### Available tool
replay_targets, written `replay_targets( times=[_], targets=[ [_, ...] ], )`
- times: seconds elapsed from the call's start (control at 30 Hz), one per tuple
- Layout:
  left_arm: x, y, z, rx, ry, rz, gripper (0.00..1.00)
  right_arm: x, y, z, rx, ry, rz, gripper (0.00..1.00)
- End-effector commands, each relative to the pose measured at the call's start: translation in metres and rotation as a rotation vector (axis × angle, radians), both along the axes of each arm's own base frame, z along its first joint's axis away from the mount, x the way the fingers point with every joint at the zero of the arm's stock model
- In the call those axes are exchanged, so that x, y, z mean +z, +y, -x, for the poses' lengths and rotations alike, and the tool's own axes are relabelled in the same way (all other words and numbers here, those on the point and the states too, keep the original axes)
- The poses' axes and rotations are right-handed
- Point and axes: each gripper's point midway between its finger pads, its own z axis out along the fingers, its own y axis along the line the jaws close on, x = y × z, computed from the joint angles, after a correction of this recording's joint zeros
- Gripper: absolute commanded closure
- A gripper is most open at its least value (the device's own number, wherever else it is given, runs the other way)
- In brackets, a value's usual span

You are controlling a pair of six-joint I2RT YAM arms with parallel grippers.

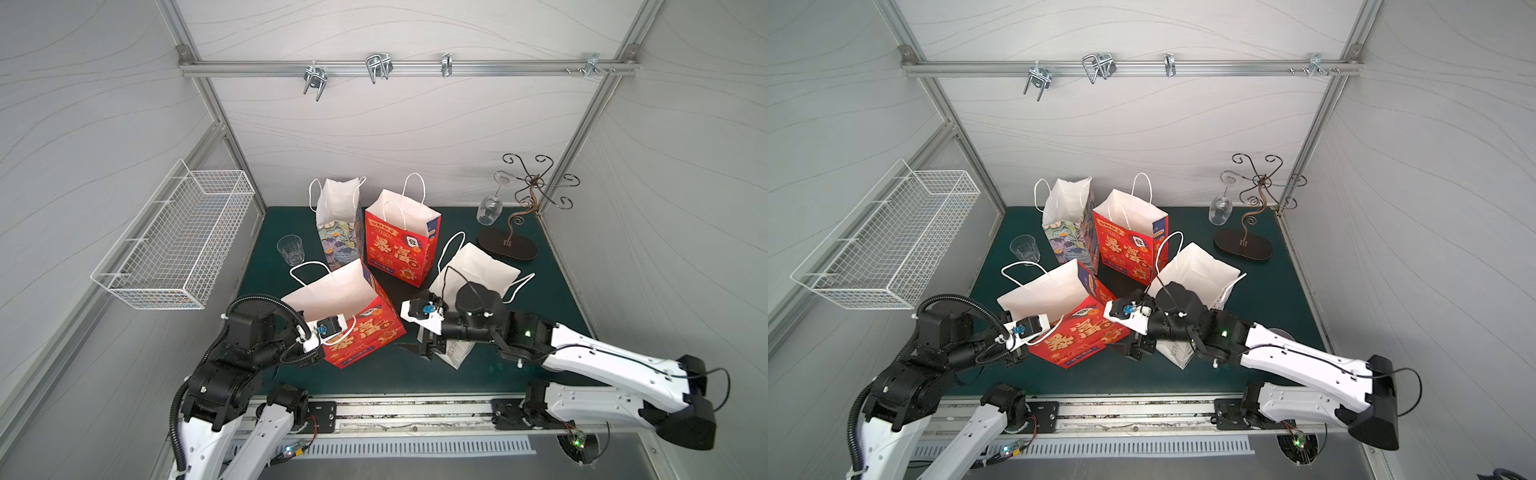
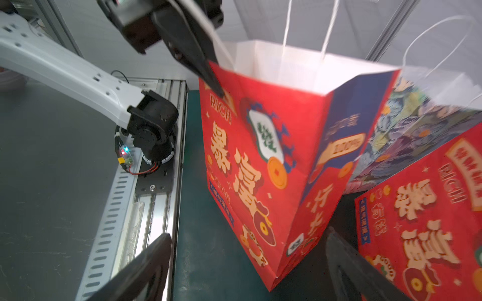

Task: Put away the paper bag
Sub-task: Press the paper bag at the center of the board.

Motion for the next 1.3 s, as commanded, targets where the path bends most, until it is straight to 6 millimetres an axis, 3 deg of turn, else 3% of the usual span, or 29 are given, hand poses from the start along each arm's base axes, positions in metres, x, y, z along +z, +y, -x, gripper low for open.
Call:
replay_targets(
  times=[0.0,0.47,0.77,1.0,1.27],
  targets=[
    [0.029,-0.005,0.006,-0.057,-0.133,0.034,1.0,-0.005,-0.015,0.01,0.053,0.007,0.071,0.07],
    [0.086,-0.008,0.034,-0.116,-0.282,0.089,1.0,-0.002,-0.003,0.004,0.056,0.0,0.107,0.07],
    [0.121,-0.011,0.031,-0.105,-0.386,0.191,1.0,0.008,0.015,0.034,0.249,0.07,0.051,0.11],
    [0.101,-0.009,0.021,-0.081,-0.331,0.139,1.0,0.027,0.017,0.065,0.394,0.09,-0.001,0.14],
    [0.078,-0.002,0.016,-0.056,-0.291,0.051,1.0,0.067,0.001,0.018,0.154,-0.088,-0.062,0.1]
  ],
)
